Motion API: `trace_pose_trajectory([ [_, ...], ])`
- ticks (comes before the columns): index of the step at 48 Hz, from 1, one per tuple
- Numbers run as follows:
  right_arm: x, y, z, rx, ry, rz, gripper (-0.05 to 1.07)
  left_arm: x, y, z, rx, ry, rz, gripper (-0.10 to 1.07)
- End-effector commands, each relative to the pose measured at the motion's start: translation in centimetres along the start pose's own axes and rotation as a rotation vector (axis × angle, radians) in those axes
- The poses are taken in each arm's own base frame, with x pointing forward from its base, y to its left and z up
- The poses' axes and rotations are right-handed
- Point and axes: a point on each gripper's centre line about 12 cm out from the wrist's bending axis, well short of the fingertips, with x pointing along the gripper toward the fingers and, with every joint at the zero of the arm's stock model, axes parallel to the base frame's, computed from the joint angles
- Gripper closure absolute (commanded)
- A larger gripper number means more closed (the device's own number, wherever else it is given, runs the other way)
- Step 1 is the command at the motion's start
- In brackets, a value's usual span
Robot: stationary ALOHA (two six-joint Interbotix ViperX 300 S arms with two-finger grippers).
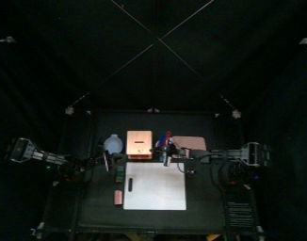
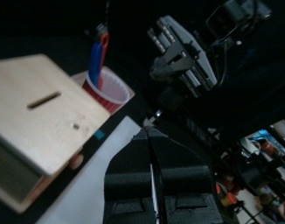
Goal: Grab drawer handle
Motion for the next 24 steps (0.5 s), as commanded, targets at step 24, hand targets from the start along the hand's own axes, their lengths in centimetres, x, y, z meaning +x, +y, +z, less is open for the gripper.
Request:
trace_pose_trajectory([
  [24, 10.2, -3.4, -2.5, -0.014, 0.000, -0.045, 0.99, 4.1, 0.6, -3.7, -0.284, 0.063, 0.137, 0.92],
])
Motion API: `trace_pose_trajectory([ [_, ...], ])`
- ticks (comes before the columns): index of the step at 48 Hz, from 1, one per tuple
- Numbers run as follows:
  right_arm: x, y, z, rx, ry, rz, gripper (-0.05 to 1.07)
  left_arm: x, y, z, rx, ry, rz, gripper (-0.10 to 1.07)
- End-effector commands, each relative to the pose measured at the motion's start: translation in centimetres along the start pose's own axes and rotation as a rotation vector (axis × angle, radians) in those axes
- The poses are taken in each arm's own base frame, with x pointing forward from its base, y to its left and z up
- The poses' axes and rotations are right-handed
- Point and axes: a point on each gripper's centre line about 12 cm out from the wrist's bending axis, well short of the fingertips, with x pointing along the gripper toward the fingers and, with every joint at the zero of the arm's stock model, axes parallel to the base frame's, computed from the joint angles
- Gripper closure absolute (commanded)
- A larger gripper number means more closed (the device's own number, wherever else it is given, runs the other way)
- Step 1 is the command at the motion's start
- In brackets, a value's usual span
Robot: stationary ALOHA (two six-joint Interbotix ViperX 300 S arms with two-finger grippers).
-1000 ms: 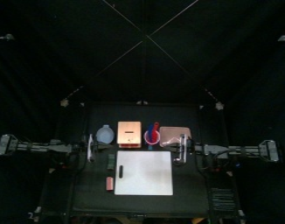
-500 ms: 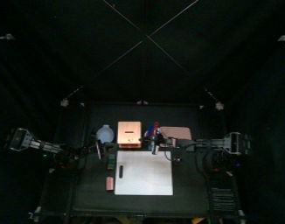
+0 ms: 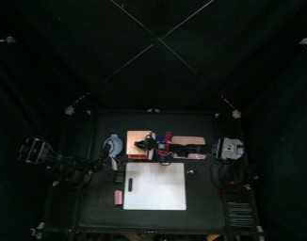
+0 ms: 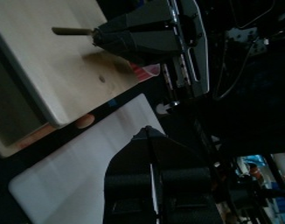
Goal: Grab drawer handle
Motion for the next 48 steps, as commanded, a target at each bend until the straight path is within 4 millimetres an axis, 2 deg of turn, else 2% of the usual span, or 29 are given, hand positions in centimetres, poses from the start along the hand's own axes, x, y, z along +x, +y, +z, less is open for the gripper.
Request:
trace_pose_trajectory([
  [1, 0.3, -0.8, 1.9, -0.004, -0.054, -0.017, 0.99, 1.2, -0.8, -0.6, -0.021, 0.000, 0.000, 0.92],
  [9, 0.5, -0.7, 1.1, -0.001, -0.030, -0.015, 0.99, 3.4, -0.3, -2.6, -0.068, 0.029, 0.061, 0.92],
  [15, 0.7, -0.6, 0.2, 0.002, 0.002, -0.012, 0.99, 4.5, -0.1, -3.2, -0.130, 0.027, 0.086, 0.92],
  [37, 1.2, -0.2, -1.5, -0.001, 0.054, -0.001, 0.99, 5.6, 0.4, -3.3, -0.341, -0.021, 0.170, 0.93],
  [43, 1.2, 0.0, -1.5, -0.001, 0.055, 0.002, 0.99, 5.9, 0.5, -3.4, -0.398, -0.044, 0.196, 0.90],
  [48, 1.2, 0.3, -1.6, -0.004, 0.057, 0.008, 0.99, 6.0, 0.4, -3.5, -0.445, -0.055, 0.203, 0.80],
])
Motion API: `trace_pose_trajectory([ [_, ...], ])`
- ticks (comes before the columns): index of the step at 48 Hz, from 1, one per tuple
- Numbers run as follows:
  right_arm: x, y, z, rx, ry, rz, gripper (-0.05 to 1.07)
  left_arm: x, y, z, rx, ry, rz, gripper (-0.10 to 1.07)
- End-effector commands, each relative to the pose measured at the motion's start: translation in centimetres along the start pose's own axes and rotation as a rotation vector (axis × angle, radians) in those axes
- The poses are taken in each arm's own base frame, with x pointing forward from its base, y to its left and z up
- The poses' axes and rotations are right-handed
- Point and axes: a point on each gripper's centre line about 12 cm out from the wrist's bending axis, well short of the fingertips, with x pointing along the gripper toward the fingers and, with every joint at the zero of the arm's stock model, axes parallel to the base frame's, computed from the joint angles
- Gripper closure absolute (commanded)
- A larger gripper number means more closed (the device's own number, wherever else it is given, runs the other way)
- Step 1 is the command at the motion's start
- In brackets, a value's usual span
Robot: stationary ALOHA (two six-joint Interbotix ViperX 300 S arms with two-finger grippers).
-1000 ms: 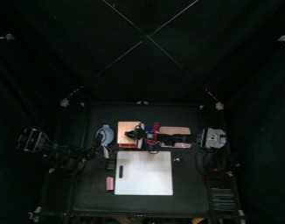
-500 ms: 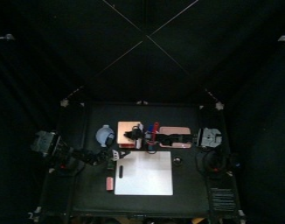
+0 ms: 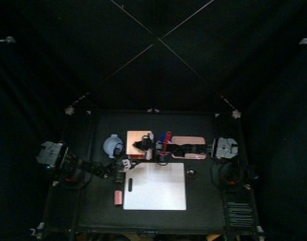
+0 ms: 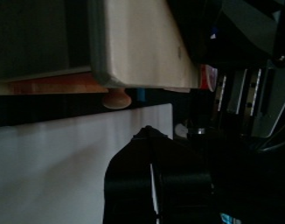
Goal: Grab drawer handle
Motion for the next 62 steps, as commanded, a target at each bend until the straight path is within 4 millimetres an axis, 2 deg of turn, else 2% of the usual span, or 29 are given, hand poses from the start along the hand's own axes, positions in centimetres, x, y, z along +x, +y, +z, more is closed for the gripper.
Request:
trace_pose_trajectory([
  [1, -0.2, 0.0, 0.6, -0.007, -0.009, 0.001, 0.99, 0.1, -0.8, -0.2, -0.037, -0.003, -0.018, 0.78],
  [14, -0.1, 0.6, 0.8, -0.033, -0.014, 0.021, 0.99, 0.2, -0.7, -0.1, -0.117, -0.009, -0.012, 0.41],
  [24, -0.1, 0.7, 0.9, -0.036, -0.014, 0.025, 0.99, 0.2, -0.5, 0.2, -0.150, -0.027, 0.001, 0.22],
  [36, -0.1, 1.0, 0.9, -0.037, -0.017, 0.031, 0.99, 0.7, 0.4, 1.1, -0.146, -0.059, 0.032, 0.20],
  [48, -0.1, 1.1, 0.9, -0.034, -0.015, 0.032, 0.99, 2.0, 1.6, 2.0, -0.119, -0.095, 0.069, 0.21],
  [62, -0.1, 1.3, 0.9, -0.031, -0.013, 0.035, 0.99, 2.6, 1.4, 2.8, -0.092, -0.102, 0.057, 0.21],
])
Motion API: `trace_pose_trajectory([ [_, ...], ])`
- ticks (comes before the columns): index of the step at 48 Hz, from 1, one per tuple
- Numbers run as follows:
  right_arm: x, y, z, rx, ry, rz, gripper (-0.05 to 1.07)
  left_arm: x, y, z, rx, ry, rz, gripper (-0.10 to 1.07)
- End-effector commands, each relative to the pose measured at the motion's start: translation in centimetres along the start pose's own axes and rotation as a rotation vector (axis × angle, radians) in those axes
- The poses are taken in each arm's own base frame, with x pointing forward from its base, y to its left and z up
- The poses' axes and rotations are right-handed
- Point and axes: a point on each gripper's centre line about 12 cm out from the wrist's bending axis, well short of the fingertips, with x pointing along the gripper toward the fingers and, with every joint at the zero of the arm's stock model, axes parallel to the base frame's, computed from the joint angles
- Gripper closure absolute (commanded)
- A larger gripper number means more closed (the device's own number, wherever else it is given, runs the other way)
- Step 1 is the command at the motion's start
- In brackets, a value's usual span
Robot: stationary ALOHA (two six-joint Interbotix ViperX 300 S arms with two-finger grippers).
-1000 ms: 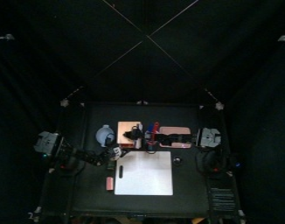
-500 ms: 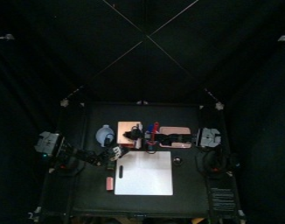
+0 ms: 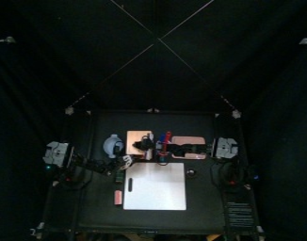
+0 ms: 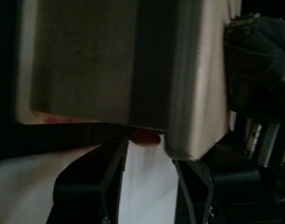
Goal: Grab drawer handle
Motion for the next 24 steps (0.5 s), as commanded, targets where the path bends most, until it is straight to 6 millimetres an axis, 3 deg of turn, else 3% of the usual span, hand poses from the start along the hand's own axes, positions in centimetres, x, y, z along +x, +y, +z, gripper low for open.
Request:
trace_pose_trajectory([
  [1, -0.15, 0.18, 0.63, -0.003, -0.008, 0.002, 0.99, 0.32, -0.45, 0.41, 0.008, -0.006, -0.017, 0.21],
  [11, -0.14, 0.41, 0.67, -0.004, -0.009, 0.007, 0.99, 0.51, -0.59, 0.65, 0.009, -0.012, -0.022, 0.23],
  [24, -0.12, 0.63, 0.72, -0.006, -0.010, 0.011, 0.99, 0.59, -0.58, 0.77, 0.011, -0.016, -0.022, 0.36],
])
